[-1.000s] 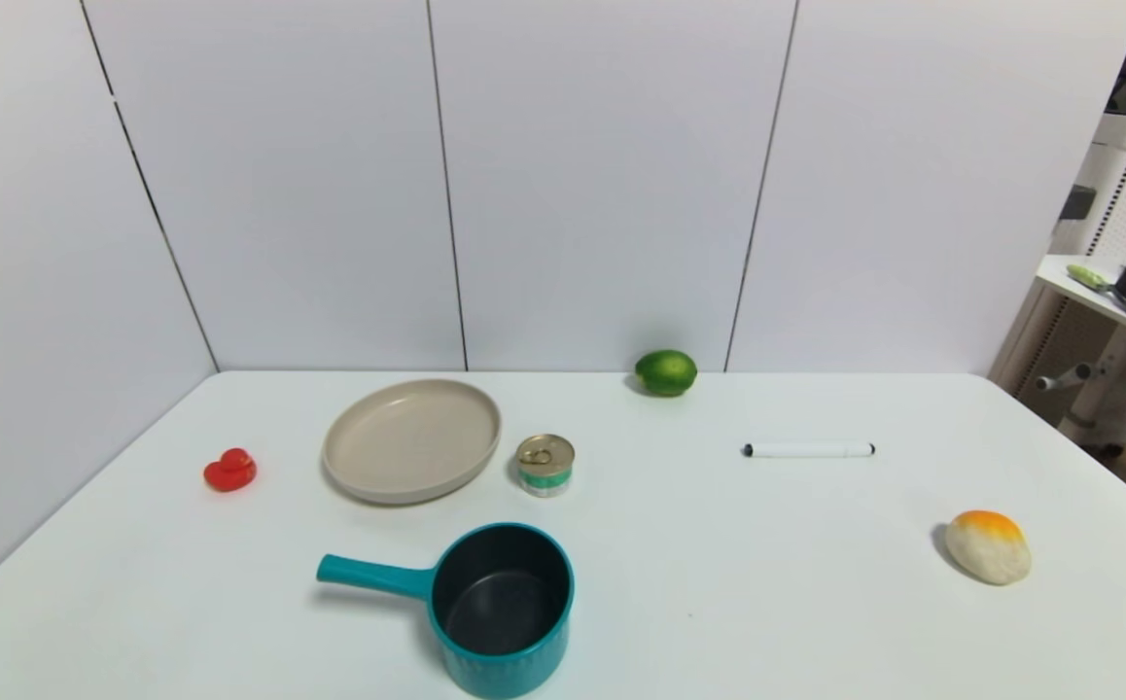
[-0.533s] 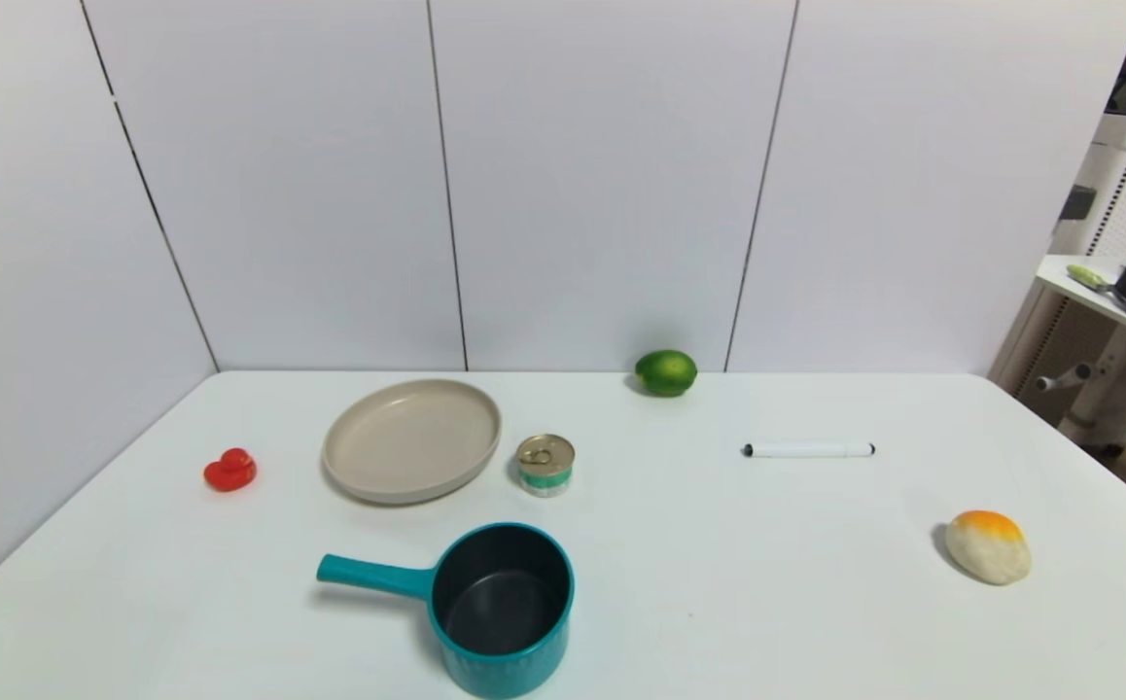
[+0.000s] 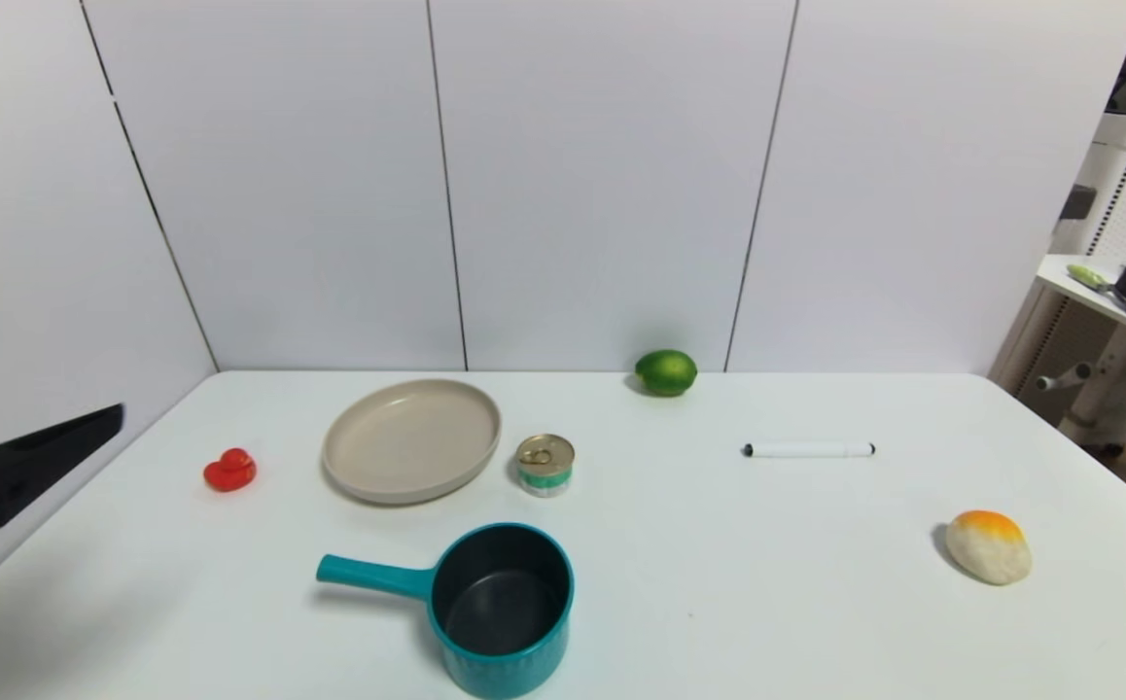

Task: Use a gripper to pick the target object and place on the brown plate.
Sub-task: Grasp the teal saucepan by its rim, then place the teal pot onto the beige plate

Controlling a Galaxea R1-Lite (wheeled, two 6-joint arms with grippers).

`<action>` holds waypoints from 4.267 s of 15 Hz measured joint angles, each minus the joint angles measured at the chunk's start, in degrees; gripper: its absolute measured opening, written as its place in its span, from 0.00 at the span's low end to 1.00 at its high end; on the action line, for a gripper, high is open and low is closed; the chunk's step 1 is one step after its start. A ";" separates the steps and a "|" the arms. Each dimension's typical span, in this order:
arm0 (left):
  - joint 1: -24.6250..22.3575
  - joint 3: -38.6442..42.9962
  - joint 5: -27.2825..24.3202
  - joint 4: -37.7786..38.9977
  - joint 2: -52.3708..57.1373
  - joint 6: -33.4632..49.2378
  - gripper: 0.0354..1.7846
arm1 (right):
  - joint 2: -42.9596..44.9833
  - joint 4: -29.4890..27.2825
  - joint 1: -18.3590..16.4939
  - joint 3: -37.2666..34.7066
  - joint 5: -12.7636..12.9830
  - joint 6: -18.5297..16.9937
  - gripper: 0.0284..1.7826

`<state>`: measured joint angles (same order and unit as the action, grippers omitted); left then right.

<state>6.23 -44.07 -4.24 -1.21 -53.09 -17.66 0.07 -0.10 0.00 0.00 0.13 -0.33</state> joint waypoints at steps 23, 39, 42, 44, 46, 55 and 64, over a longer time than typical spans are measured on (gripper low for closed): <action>30.56 -17.31 -9.25 -6.95 -51.59 -17.55 0.94 | 0.00 0.00 0.02 0.00 -0.02 0.00 0.95; 27.44 -24.15 -4.96 -16.42 -57.00 -12.04 0.94 | 0.00 0.02 0.02 0.00 -0.02 0.00 0.95; 27.44 -24.89 -5.03 -16.37 -57.88 -12.04 0.94 | 0.00 0.02 0.02 0.00 -0.02 -0.02 0.95; 27.48 -25.05 -5.03 -16.31 -58.38 -12.02 0.74 | 0.00 0.00 0.02 0.00 -0.02 0.00 0.95; 27.50 -25.09 -5.05 -16.29 -58.73 -12.02 0.58 | 0.00 0.00 0.00 0.00 -0.02 0.00 0.95; 27.53 -26.22 -8.51 -16.31 -58.56 -10.62 0.07 | 0.00 -0.01 0.00 0.00 -0.04 0.00 0.95; 23.48 -35.08 -8.33 -14.42 -55.39 -8.07 0.06 | 0.00 0.02 0.00 0.00 -0.04 -0.02 0.95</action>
<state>29.71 -79.15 -12.57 -15.63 -108.48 -25.73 0.07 -0.07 0.00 0.00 0.10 -0.35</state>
